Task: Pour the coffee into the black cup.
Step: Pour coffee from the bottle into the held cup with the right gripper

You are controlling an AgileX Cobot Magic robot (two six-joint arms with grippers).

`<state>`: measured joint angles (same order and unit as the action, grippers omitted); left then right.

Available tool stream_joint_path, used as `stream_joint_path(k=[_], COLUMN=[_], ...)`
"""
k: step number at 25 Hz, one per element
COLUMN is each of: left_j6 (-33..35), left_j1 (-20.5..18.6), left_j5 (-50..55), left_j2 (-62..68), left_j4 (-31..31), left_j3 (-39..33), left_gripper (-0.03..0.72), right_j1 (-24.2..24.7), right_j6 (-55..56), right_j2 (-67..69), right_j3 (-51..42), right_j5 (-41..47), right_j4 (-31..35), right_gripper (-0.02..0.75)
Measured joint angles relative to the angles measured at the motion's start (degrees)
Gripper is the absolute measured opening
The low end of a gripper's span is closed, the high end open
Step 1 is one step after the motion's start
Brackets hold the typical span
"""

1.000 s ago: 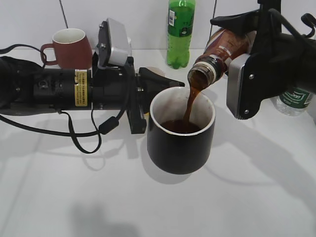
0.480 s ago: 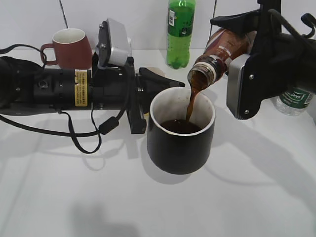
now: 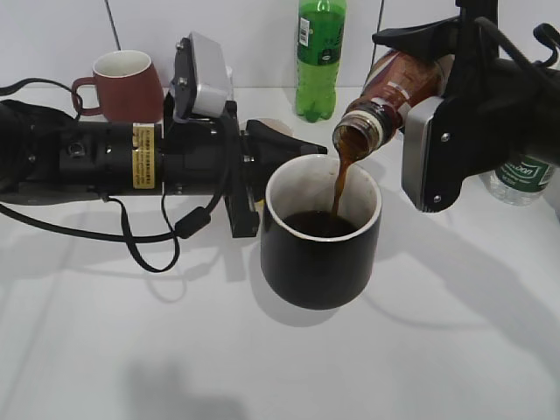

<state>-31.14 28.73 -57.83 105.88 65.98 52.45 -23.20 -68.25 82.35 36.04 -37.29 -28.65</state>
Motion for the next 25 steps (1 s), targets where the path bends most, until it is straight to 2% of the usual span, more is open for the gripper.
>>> stream_joint_path(k=[25], left_j6=[0.0], left_j1=[0.0], left_j5=[0.0], left_j2=[0.0], left_j4=[0.1], left_j3=[0.0], left_gripper=[0.045], right_j1=[0.0], right_j6=[-1.6], right_j2=[-0.1], right_j3=[0.0], right_j5=[-0.5], right_j4=[0.0], right_gripper=[0.527])
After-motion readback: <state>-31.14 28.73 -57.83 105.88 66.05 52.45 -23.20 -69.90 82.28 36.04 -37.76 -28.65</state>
